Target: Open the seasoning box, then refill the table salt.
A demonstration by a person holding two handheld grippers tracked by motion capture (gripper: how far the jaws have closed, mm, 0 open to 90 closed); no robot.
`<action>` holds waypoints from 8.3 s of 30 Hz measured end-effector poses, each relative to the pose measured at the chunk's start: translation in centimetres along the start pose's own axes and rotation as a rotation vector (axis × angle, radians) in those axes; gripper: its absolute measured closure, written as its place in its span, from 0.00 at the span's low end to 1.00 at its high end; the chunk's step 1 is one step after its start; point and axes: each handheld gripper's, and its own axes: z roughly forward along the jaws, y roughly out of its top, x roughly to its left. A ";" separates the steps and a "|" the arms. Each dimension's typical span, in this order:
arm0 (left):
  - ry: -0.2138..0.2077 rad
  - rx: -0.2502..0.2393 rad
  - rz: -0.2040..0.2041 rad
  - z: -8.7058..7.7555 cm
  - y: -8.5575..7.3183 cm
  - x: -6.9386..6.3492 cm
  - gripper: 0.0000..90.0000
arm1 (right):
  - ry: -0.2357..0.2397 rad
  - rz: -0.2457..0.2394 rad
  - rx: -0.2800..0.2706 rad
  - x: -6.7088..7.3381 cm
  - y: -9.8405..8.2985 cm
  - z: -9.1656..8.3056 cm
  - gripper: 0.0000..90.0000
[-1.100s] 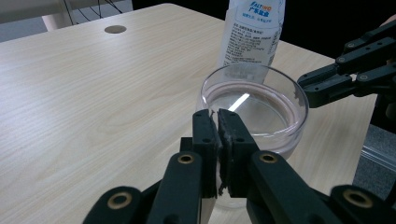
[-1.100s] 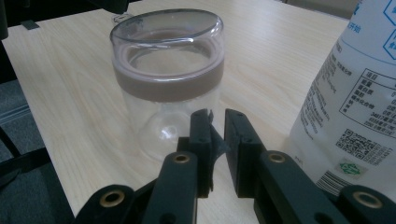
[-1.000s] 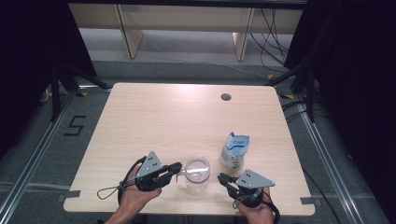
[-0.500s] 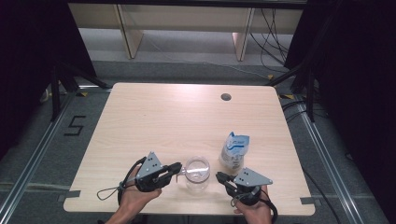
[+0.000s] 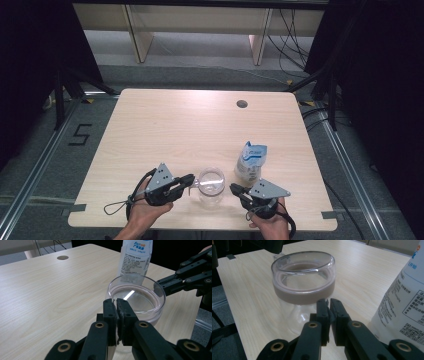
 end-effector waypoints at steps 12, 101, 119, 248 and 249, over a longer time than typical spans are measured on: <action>0.012 0.007 -0.019 0.0 -0.2 -0.1 0.95 | 0.015 0.014 0.001 0.1 0.2 0.2 0.96; 0.023 0.106 0.003 -2.9 -5.6 1.8 0.25 | 0.150 -0.122 -0.110 4.5 7.0 3.0 0.90; 0.017 0.091 -0.007 -2.8 -5.7 1.8 0.25 | 0.102 -0.025 -0.159 1.4 4.5 -1.7 0.49; 0.009 0.073 -0.017 -2.7 -5.8 1.3 0.17 | -0.054 0.096 -0.185 -8.8 -2.7 4.0 0.17; 0.009 0.073 -0.017 -2.7 -5.8 1.3 0.17 | -0.042 0.108 -0.160 -8.7 -2.7 3.9 0.17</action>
